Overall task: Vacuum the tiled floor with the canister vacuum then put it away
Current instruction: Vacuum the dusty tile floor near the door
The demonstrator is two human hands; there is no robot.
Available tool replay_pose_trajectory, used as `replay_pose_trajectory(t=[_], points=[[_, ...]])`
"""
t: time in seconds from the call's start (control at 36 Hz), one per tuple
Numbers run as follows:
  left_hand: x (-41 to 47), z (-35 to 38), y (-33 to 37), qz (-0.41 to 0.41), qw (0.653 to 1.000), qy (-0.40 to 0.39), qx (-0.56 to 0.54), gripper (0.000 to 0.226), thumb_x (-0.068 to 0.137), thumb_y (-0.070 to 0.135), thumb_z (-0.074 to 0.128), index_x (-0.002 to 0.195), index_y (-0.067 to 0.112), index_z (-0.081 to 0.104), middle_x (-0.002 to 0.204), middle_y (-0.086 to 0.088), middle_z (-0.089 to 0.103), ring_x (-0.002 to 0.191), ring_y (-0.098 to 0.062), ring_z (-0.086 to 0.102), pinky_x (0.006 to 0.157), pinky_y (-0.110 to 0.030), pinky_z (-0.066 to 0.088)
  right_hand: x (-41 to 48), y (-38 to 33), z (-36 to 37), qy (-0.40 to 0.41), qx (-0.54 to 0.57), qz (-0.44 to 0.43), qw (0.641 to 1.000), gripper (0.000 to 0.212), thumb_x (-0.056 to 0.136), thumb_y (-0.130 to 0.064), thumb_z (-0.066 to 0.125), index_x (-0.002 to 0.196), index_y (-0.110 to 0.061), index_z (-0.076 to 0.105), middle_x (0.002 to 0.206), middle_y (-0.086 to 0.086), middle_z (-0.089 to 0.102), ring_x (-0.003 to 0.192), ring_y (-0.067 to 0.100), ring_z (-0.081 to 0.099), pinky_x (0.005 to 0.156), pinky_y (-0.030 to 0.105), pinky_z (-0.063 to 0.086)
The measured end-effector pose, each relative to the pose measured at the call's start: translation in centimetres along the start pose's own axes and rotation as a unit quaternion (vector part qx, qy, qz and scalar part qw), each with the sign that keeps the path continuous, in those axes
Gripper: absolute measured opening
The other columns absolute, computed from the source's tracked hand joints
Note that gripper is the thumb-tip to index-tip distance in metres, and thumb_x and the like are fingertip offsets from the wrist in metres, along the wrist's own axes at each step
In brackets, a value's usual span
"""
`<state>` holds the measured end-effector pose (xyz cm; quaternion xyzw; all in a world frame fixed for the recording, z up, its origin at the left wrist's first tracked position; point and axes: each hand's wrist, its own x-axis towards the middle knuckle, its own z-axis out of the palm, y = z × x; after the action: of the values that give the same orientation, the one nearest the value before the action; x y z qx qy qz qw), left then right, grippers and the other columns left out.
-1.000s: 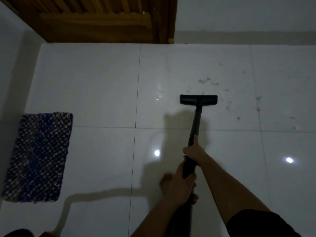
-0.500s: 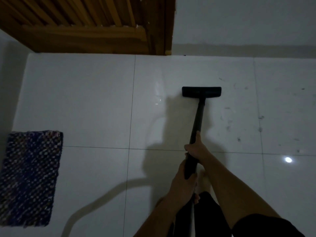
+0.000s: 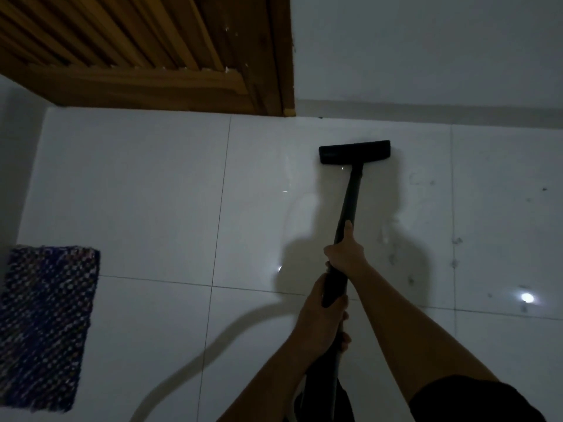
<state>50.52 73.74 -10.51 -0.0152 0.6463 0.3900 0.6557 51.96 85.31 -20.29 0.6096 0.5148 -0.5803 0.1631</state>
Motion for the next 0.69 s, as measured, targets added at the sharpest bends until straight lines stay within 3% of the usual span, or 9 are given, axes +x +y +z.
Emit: replay_pose_trajectory(t=[0.08, 0.19, 0.25, 0.33, 0.56, 0.69], points=[[0.6, 1.3, 1.3, 0.005, 1.000, -0.002, 0.016, 0.050, 0.098, 0.019, 0.043, 0.143, 0.029, 0.025, 0.074, -0.006, 0.052, 0.031, -0.003, 0.048, 0.036, -0.014, 0.040, 0.4, -0.8, -1.6, 0.007, -0.007, -0.004, 1.000, 0.085, 0.090, -0.004, 0.049, 0.152, -0.027, -0.003, 0.102, 0.015, 0.049, 0.058, 0.019, 0.053, 0.049, 0.025, 0.046], [1.7, 3.1, 2.8, 0.014, 1.000, 0.007, 0.015, 0.038, 0.097, 0.018, 0.044, 0.131, 0.033, 0.035, 0.080, -0.004, 0.054, 0.043, -0.004, 0.052, 0.038, -0.014, 0.041, 0.9, -1.5, -3.8, 0.015, -0.024, -0.011, 1.000, 0.083, 0.090, -0.005, 0.048, 0.153, -0.026, -0.002, 0.100, 0.015, 0.050, 0.060, 0.019, 0.053, 0.051, 0.026, 0.046], [2.1, 3.9, 3.4, 0.011, 1.000, 0.009, 0.014, 0.041, 0.097, 0.017, 0.044, 0.135, 0.029, 0.035, 0.080, -0.003, 0.053, 0.047, -0.007, 0.052, 0.039, -0.016, 0.043, 1.1, -1.7, -4.7, 0.021, -0.028, -0.010, 0.999, 0.083, 0.089, -0.006, 0.048, 0.153, -0.026, -0.001, 0.100, 0.015, 0.051, 0.060, 0.020, 0.054, 0.053, 0.028, 0.048], [2.6, 5.0, 3.8, 0.003, 1.000, 0.005, 0.020, 0.045, 0.097, 0.020, 0.044, 0.139, 0.030, 0.031, 0.079, -0.004, 0.052, 0.038, -0.006, 0.050, 0.040, -0.020, 0.046, 1.2, -1.9, -5.8, 0.030, -0.024, -0.009, 0.999, 0.083, 0.089, -0.006, 0.049, 0.153, -0.026, 0.000, 0.098, 0.015, 0.050, 0.062, 0.021, 0.054, 0.065, 0.035, 0.052], [3.3, 6.2, 4.6, 0.025, 0.999, -0.005, 0.047, 0.046, 0.096, 0.020, 0.044, 0.139, 0.031, 0.031, 0.078, -0.001, 0.052, 0.040, -0.006, 0.052, 0.042, -0.021, 0.049, 1.4, -2.4, -7.9, 0.062, 0.014, -0.013, 0.998, 0.083, 0.089, -0.004, 0.049, 0.152, -0.027, 0.001, 0.076, 0.004, 0.046, 0.058, 0.020, 0.054, 0.063, 0.035, 0.053], [3.7, 7.0, 5.4, 0.018, 0.999, -0.020, 0.037, 0.043, 0.096, 0.020, 0.045, 0.136, 0.031, 0.034, 0.080, -0.006, 0.052, 0.042, -0.013, 0.049, 0.037, -0.018, 0.044, 2.0, -2.3, -9.2, 0.075, 0.023, -0.007, 0.997, 0.085, 0.088, -0.004, 0.049, 0.153, -0.027, 0.001, 0.081, 0.009, 0.051, 0.066, 0.028, 0.057, 0.076, 0.045, 0.056]])
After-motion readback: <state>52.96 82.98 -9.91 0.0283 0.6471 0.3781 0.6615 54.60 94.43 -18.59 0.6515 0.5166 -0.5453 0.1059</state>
